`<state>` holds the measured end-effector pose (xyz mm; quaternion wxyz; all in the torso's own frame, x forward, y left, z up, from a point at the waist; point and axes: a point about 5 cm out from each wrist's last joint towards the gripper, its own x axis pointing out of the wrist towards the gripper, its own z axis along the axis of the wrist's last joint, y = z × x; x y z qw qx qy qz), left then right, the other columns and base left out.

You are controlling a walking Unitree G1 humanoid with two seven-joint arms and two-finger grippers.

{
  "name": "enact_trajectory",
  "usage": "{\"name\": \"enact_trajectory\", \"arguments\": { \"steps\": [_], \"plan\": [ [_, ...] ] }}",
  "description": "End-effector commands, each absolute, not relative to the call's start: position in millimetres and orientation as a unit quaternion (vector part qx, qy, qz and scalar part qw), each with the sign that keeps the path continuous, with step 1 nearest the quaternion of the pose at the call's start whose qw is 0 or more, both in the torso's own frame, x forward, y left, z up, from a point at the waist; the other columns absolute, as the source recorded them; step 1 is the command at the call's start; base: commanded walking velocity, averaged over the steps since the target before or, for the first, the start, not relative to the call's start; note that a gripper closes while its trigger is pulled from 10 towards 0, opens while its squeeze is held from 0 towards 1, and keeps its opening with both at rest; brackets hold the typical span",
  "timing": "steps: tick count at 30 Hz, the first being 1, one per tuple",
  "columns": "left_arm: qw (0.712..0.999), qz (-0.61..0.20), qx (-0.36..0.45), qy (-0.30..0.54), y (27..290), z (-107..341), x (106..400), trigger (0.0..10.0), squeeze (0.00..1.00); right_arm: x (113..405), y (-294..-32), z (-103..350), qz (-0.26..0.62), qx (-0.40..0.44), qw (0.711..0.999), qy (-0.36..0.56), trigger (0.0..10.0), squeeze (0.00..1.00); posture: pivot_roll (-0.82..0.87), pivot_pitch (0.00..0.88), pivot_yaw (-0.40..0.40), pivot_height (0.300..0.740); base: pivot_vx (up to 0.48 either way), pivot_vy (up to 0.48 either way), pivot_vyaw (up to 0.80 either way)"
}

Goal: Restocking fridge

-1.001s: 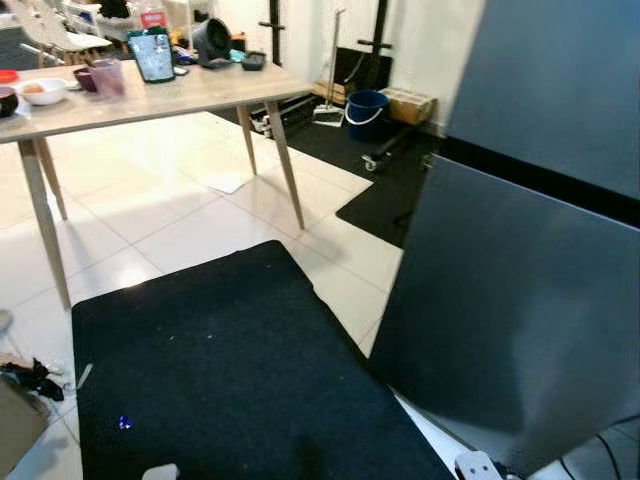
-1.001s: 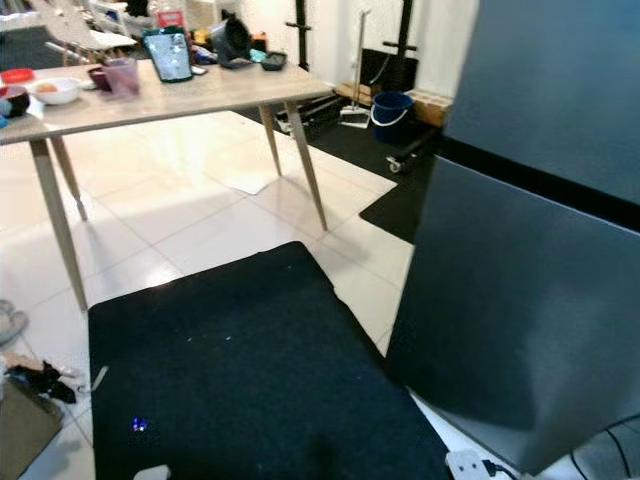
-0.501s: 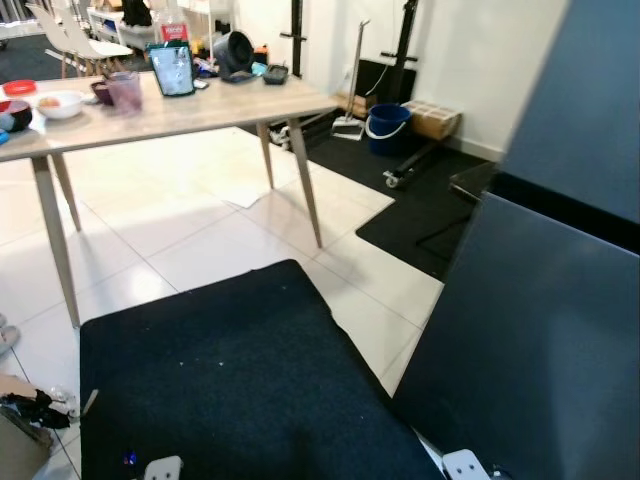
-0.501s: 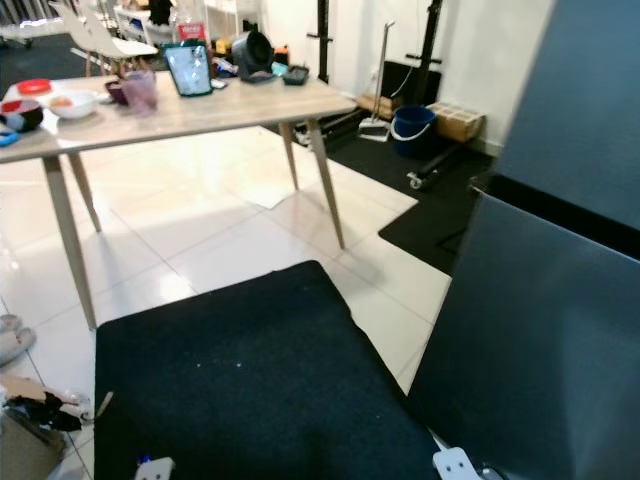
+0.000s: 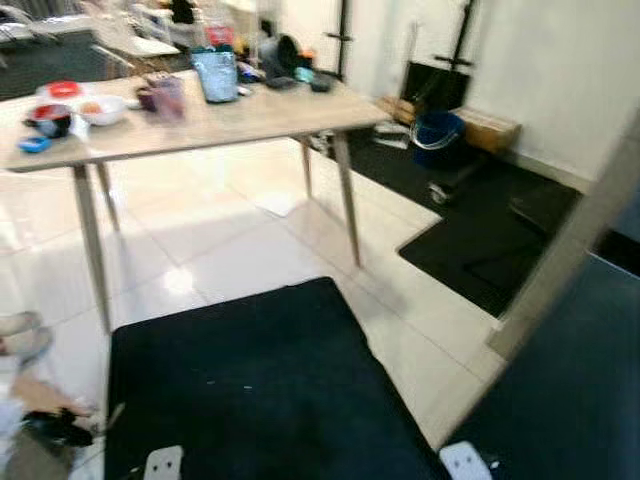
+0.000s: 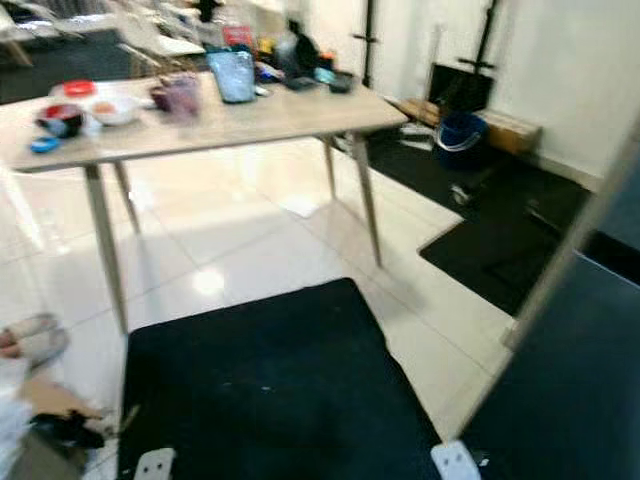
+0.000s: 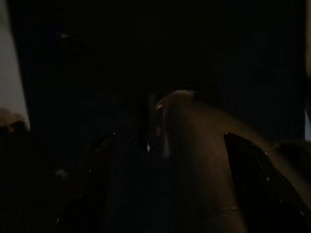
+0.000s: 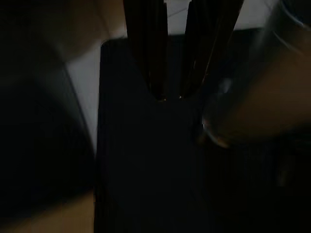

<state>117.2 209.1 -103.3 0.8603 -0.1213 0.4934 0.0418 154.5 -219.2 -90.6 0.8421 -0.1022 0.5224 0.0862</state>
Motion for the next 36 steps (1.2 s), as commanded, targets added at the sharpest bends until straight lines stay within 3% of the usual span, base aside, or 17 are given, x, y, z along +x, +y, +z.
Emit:
{"name": "enact_trajectory", "arguments": {
  "steps": [1, 22, 36],
  "plan": [
    [0.862, 0.037, -0.119, 0.492, 206, -102, 122, 10.0, 0.0, 145, -225, -93, 0.079, -0.111, 0.832, 0.538, 10.0, 0.0, 0.05, 0.0, -0.029, 0.74, 0.352, 0.0, 0.0],
    [0.847, 0.052, -0.113, 0.517, 214, -107, 104, 10.0, 0.0, 127, -239, -97, 0.047, -0.127, 0.818, 0.559, 10.0, 0.0, 0.01, 0.0, -0.023, 0.74, 0.375, 0.0, 0.0],
    [0.857, 0.042, -0.113, 0.501, 207, -103, 121, 10.0, 0.0, 131, -264, -89, -0.002, -0.133, 0.821, 0.555, 10.0, 0.0, 0.02, 0.0, -0.028, 0.74, 0.48, 0.0, 0.56]
  ]
}}
